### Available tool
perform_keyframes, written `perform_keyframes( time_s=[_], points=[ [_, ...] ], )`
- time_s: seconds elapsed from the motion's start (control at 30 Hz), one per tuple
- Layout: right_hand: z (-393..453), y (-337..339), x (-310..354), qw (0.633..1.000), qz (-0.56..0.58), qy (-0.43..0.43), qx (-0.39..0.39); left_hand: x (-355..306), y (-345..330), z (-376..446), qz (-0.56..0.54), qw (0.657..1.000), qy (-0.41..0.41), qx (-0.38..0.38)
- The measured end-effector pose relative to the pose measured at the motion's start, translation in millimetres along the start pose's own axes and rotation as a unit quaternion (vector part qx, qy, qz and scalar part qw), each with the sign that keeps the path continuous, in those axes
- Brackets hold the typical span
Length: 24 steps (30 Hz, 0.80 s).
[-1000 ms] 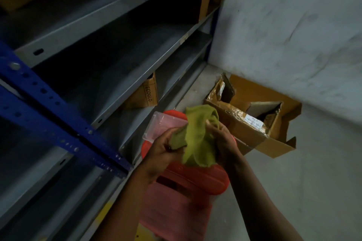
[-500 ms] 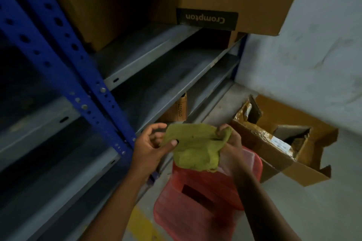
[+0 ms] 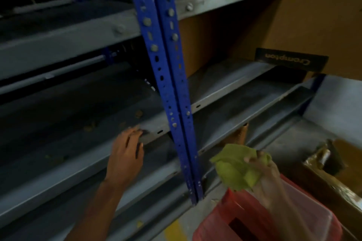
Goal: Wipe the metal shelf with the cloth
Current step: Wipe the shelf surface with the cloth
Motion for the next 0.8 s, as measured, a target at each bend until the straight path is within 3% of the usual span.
perform_keyframes(
  time_s=[0.07,0.17,0.37,0.67,0.8],
  points=[
    [1.9,-22.0,-2.6,1.0,-0.001,0.002,0.021,10.3,2.7,-19.0,0.028,0.999,0.042,0.007],
    [9.1,-55.3,-10.5,0.997,0.041,-0.023,0.063,11.8,-3.4,-27.0,0.058,0.997,0.038,0.043],
    [22.7,-123.2,-23.9,0.991,0.085,-0.084,0.063,14.1,-0.5,-25.0,0.019,0.998,0.043,0.046],
    [27.6,-193.8,-34.7,0.995,0.024,-0.034,0.085,17.7,-1.3,-18.7,-0.027,0.997,0.044,0.05],
    [13.4,-222.6,-37.0,0.993,-0.047,0.051,0.096,21.0,5.5,-15.7,-0.071,0.994,0.07,0.046]
  ],
)
Point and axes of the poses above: each hand's wrist, its own z-axis towards the middle knuckle, its own y-axis out of the back of the hand, x = y × z, the point moved 3 cm from there along z, towards the middle knuckle, and after that the axes turned 6 degrees about -y, right-handed, at the moved point
